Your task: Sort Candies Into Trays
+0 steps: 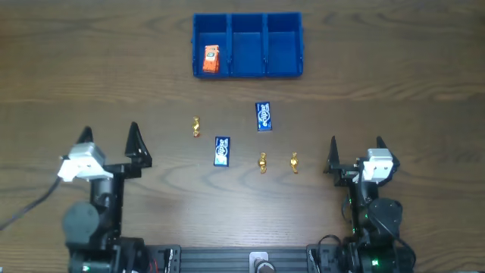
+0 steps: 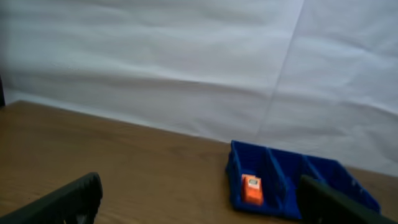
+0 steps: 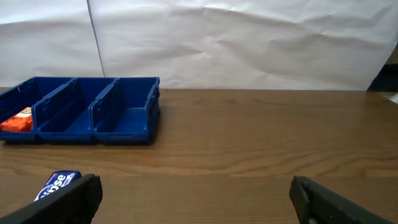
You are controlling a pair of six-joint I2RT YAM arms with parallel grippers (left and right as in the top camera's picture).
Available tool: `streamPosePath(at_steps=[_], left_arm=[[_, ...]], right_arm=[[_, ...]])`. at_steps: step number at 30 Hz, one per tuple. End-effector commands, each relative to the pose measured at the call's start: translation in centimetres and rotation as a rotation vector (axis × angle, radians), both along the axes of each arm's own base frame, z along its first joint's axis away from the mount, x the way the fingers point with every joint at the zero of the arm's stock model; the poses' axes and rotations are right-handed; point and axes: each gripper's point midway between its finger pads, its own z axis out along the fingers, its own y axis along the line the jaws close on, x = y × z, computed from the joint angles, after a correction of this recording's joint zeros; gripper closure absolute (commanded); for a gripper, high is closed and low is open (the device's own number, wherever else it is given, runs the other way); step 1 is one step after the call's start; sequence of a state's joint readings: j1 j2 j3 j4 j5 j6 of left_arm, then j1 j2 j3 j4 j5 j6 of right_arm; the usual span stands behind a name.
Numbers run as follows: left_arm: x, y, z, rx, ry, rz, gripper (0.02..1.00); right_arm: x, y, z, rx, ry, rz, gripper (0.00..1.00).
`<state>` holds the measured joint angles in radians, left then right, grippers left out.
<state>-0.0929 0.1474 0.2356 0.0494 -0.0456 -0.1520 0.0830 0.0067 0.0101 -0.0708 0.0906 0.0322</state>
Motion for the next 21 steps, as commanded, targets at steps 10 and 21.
streamPosePath(at_steps=[10,21], left_arm=[[0.1,0.2,-11.2,0.034,0.215,0.0,0.02],[0.1,0.2,-11.2,0.034,0.215,0.0,0.02]], right_arm=[[0.0,0.1,-0.1,-0.015,0.002,0.007,0.003],[0.0,0.1,-0.1,-0.015,0.002,0.007,0.003]])
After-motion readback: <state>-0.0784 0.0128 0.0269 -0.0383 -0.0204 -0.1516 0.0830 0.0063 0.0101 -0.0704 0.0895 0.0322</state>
